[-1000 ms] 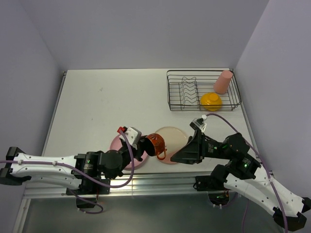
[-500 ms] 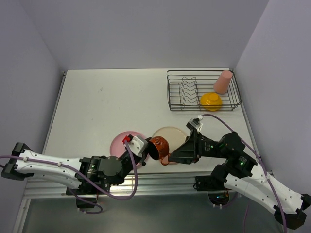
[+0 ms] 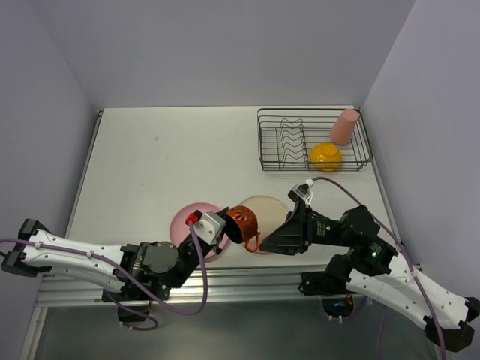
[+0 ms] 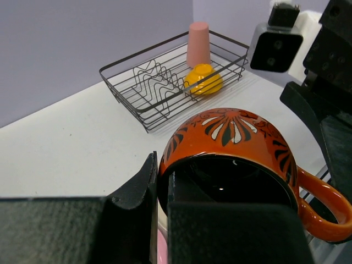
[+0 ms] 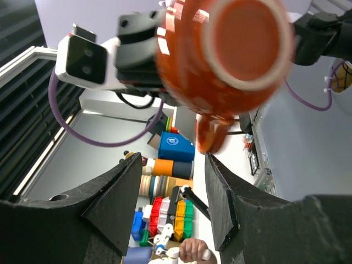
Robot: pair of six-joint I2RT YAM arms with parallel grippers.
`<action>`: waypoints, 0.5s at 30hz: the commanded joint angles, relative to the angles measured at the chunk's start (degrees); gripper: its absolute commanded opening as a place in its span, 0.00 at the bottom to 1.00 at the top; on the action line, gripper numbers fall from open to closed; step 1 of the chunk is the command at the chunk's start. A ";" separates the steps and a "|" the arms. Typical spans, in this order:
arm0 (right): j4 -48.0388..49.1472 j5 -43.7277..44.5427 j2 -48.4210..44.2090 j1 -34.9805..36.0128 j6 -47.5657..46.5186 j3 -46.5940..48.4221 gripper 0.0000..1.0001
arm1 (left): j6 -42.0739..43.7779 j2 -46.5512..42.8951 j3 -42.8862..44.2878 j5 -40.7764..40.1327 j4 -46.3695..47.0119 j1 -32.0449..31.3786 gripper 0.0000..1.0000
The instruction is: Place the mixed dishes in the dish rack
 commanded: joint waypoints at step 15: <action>6.38 2.29 4.85 4.39 -0.51 -0.18 0.56 | 2.75 0.09 4.61 1.36 10.44 -0.53 0.00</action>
